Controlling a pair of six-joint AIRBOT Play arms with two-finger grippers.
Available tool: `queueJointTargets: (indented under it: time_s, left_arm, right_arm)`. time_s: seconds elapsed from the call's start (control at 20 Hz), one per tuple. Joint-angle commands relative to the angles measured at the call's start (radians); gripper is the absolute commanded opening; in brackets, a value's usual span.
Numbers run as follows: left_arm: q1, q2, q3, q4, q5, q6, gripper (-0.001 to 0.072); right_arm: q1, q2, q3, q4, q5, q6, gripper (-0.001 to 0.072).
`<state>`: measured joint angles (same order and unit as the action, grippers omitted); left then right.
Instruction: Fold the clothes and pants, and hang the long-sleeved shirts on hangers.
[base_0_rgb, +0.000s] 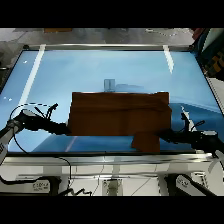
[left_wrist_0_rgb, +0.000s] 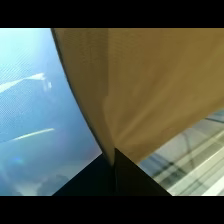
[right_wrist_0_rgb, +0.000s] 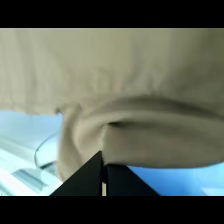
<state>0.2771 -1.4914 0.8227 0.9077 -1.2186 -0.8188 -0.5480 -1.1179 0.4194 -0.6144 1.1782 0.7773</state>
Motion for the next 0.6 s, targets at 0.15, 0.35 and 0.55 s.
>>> queueJointTargets:
  time_s: [0.15, 0.35, 0.55]
  left_arm:
    - [0.032, 0.158, 0.099, -0.021, -0.111, 0.008, 0.0013]
    - [0.145, 0.347, 0.095, -0.023, -0.138, 0.008, 0.0014]
    - [0.245, 0.468, 0.032, -0.11, -0.092, 0.008, 0.0013]
  right_arm:
    - [0.0, 0.348, 0.0, 0.034, 0.018, 0.026, 0.001]
    - [0.0, 0.597, 0.0, -0.013, 0.08, 0.116, 0.001]
    - [0.0, 0.727, 0.0, -0.01, -0.002, 0.254, 0.001]
